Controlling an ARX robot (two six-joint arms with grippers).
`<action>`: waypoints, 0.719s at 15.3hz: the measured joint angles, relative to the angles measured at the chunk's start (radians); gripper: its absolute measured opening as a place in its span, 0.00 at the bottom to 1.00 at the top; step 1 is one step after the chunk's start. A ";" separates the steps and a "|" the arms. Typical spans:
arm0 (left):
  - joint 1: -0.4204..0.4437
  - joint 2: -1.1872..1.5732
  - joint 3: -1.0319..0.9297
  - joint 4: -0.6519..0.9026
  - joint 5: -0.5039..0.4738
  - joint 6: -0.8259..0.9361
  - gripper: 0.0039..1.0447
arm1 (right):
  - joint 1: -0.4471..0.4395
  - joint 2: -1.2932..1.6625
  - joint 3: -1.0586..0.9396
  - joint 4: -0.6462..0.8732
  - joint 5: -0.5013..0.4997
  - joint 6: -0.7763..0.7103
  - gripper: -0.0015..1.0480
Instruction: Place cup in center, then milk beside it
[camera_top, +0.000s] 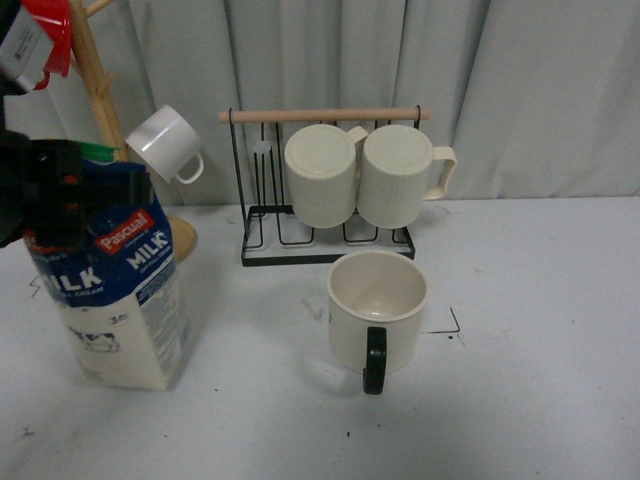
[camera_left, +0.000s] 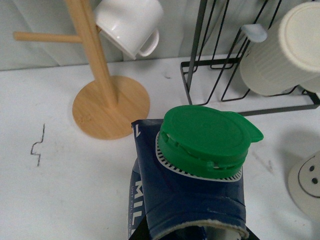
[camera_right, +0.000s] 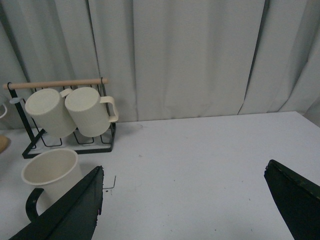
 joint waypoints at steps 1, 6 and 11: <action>-0.031 0.015 0.025 0.000 -0.022 -0.020 0.05 | 0.000 0.000 0.000 0.000 0.000 0.000 0.94; -0.166 0.090 0.055 0.016 -0.146 -0.103 0.05 | 0.000 0.000 0.000 0.000 0.000 0.000 0.94; -0.231 0.182 0.108 0.080 -0.233 -0.179 0.05 | 0.000 0.000 0.000 0.000 0.000 0.000 0.94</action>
